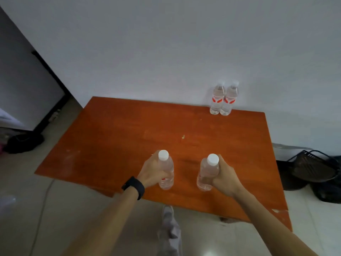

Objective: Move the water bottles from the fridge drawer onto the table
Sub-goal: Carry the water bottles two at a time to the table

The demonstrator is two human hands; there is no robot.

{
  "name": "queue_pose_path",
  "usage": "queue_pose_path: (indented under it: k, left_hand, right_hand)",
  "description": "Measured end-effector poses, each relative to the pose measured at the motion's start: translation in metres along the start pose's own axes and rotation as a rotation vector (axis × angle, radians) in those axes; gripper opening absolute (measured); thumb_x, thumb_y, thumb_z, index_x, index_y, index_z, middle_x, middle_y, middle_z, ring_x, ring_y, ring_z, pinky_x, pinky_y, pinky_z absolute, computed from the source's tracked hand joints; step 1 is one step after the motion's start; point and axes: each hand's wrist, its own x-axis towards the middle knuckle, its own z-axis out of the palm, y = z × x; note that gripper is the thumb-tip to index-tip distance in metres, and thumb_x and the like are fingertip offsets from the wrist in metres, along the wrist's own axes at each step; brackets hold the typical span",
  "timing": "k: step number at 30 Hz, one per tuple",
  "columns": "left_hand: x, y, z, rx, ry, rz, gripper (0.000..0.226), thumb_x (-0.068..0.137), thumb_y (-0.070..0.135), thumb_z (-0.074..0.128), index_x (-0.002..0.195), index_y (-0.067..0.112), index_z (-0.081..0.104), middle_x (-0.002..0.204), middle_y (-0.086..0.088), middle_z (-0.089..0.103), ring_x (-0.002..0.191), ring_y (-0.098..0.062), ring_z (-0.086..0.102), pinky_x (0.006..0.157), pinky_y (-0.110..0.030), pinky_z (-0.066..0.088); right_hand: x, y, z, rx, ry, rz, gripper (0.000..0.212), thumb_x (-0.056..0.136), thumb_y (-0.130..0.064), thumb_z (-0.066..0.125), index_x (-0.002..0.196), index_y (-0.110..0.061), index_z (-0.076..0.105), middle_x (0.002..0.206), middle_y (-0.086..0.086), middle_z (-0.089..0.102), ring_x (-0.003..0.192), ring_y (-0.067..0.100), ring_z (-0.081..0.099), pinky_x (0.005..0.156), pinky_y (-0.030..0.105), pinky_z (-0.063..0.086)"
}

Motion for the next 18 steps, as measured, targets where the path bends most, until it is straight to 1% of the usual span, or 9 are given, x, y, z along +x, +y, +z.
queue_pose_path:
  k: [3, 5, 7, 9, 11, 14, 18]
  left_hand:
    - [0.052, -0.006, -0.013, 0.007, -0.086, -0.005, 0.058, 0.07, 0.016, 0.087, 0.116, 0.03, 0.055, 0.112, 0.006, 0.065, 0.103, -0.012, 0.063, 0.085, -0.027, 0.051]
    - [0.086, -0.007, -0.022, 0.025, -0.127, -0.015, 0.057, 0.07, 0.016, 0.087, 0.116, 0.03, 0.056, 0.11, 0.008, 0.065, 0.101, -0.01, 0.064, 0.083, -0.025, 0.053]
    - [0.119, -0.007, -0.031, 0.037, -0.168, -0.013, 0.055, 0.071, 0.016, 0.086, 0.115, 0.029, 0.057, 0.108, 0.009, 0.066, 0.099, -0.01, 0.065, 0.081, -0.024, 0.054]
    - [0.153, -0.005, -0.039, 0.057, -0.188, -0.001, 0.058, 0.069, 0.018, 0.087, 0.116, 0.029, 0.057, 0.107, 0.009, 0.067, 0.099, -0.011, 0.065, 0.083, -0.028, 0.055]
    - [0.183, -0.001, -0.044, 0.078, -0.203, 0.012, 0.061, 0.067, 0.02, 0.088, 0.118, 0.029, 0.056, 0.109, 0.009, 0.066, 0.101, -0.013, 0.064, 0.085, -0.03, 0.055]
    - [0.222, 0.009, -0.046, 0.07, -0.224, 0.036, 0.062, 0.067, 0.019, 0.088, 0.12, 0.029, 0.056, 0.113, 0.007, 0.065, 0.103, -0.013, 0.063, 0.084, -0.027, 0.052]
    - [0.272, 0.026, -0.047, 0.052, -0.216, 0.076, 0.062, 0.068, 0.012, 0.087, 0.122, 0.026, 0.059, 0.112, 0.009, 0.065, 0.098, -0.005, 0.06, 0.078, -0.017, 0.049]
  right_hand:
    - [0.049, -0.005, 0.007, -0.001, 0.005, 0.047, 0.06, 0.07, -0.022, 0.089, 0.113, -0.027, 0.047, 0.1, -0.009, 0.066, 0.089, 0.008, 0.067, 0.071, 0.02, 0.054]
    - [0.077, -0.011, 0.011, -0.002, 0.035, 0.09, 0.058, 0.071, -0.017, 0.088, 0.112, -0.025, 0.048, 0.099, -0.007, 0.067, 0.089, 0.009, 0.068, 0.068, 0.018, 0.052]
    - [0.102, -0.017, 0.015, -0.007, 0.053, 0.124, 0.058, 0.071, -0.015, 0.087, 0.112, -0.027, 0.049, 0.099, -0.009, 0.066, 0.089, 0.009, 0.067, 0.067, 0.017, 0.05]
    - [0.129, -0.02, 0.015, -0.012, 0.079, 0.151, 0.058, 0.07, -0.017, 0.088, 0.11, -0.03, 0.049, 0.103, -0.01, 0.064, 0.093, 0.01, 0.065, 0.073, 0.022, 0.051]
    - [0.155, -0.022, 0.012, -0.059, 0.11, 0.18, 0.059, 0.067, -0.024, 0.089, 0.111, -0.033, 0.05, 0.109, -0.009, 0.058, 0.098, 0.012, 0.059, 0.082, 0.028, 0.048]
    - [0.195, -0.024, 0.004, -0.13, 0.142, 0.199, 0.066, 0.066, -0.032, 0.088, 0.122, -0.034, 0.053, 0.113, -0.01, 0.053, 0.104, 0.012, 0.055, 0.088, 0.03, 0.046]
    - [0.25, -0.028, -0.01, -0.191, 0.141, 0.137, 0.069, 0.068, -0.028, 0.089, 0.127, -0.028, 0.054, 0.113, -0.009, 0.055, 0.106, 0.011, 0.055, 0.09, 0.026, 0.043]
